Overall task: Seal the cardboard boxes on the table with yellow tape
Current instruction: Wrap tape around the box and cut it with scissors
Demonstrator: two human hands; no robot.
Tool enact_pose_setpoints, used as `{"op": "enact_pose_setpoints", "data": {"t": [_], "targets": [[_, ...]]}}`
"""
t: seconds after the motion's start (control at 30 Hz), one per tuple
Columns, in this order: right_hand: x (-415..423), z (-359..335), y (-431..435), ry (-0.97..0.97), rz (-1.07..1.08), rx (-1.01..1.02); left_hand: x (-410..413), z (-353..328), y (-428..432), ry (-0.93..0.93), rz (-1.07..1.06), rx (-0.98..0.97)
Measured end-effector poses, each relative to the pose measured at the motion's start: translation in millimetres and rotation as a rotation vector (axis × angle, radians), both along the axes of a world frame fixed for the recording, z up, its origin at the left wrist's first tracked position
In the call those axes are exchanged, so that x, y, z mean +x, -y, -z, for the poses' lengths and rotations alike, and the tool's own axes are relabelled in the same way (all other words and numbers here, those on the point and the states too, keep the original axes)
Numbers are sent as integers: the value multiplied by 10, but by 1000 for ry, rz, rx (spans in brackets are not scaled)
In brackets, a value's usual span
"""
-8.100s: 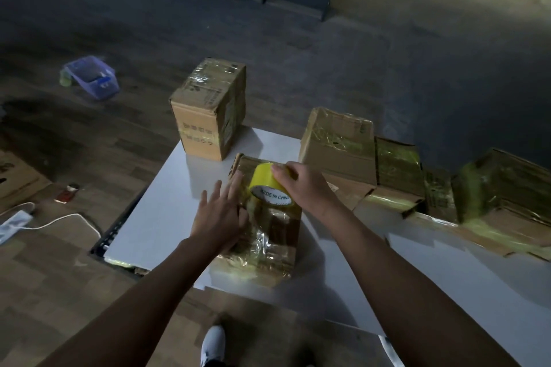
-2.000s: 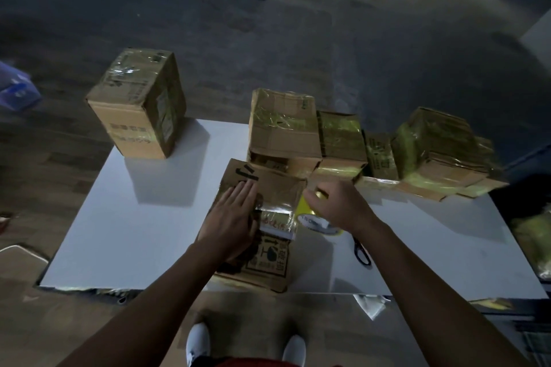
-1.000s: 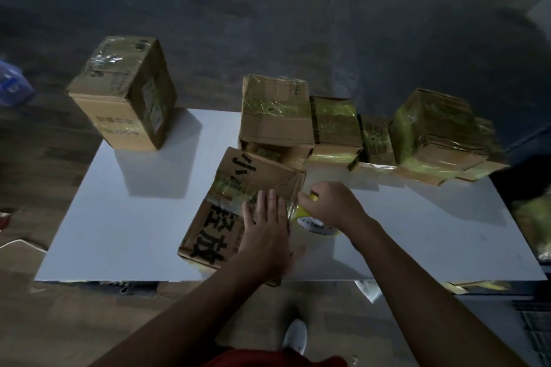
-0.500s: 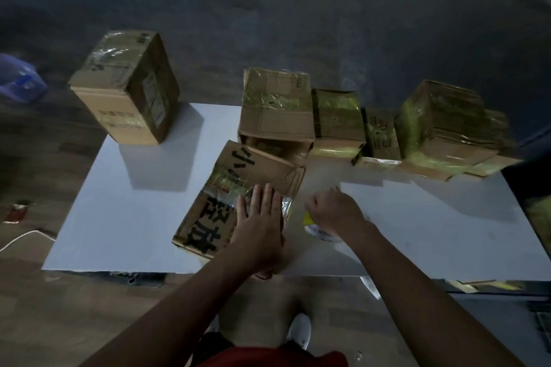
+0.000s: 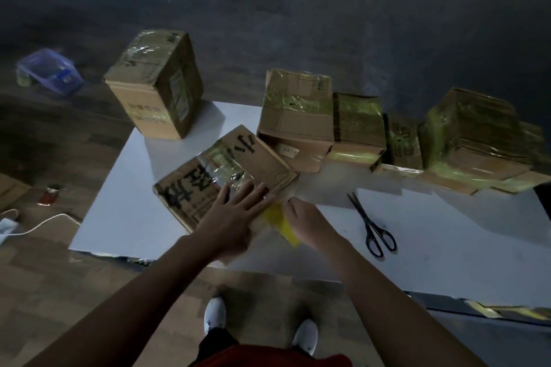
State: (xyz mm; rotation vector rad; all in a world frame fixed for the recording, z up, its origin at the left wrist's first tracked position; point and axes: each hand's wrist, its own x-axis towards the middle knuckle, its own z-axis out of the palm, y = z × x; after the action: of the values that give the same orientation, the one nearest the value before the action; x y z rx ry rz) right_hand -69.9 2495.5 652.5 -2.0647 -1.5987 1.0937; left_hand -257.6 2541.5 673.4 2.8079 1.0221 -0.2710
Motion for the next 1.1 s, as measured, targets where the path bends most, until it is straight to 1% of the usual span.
{"op": "enact_pose_setpoints", "data": {"t": [0.07, 0.17, 0.23, 0.5, 0.77, 0.97, 1.03, 1.1], "targets": [[-93, 7, -31, -25, -24, -31, -114, 8, -45, -31, -65, -35], [-179, 50, -47, -6, -38, -61, -124, -26, -33, -61, -116, -23], [-187, 62, -47, -12, -17, -70, -82, -27, 6, -49, -149, -23], [-26, 72, 17, -89, 88, -92, 196, -109, 55, 124, -259, 57], [22, -16, 6, -164, 157, 6, 316, -148, 29, 183, -273, 26], [195, -118, 57, -223, 221, 66, 655, -293, 108, 284, -204, -12], [303, -146, 124, -206, 216, 79, 856, -327, 152, 294, -186, -35], [441, -158, 214, -143, 182, 96, 1067, -347, 214, 305, -166, -59]]}}
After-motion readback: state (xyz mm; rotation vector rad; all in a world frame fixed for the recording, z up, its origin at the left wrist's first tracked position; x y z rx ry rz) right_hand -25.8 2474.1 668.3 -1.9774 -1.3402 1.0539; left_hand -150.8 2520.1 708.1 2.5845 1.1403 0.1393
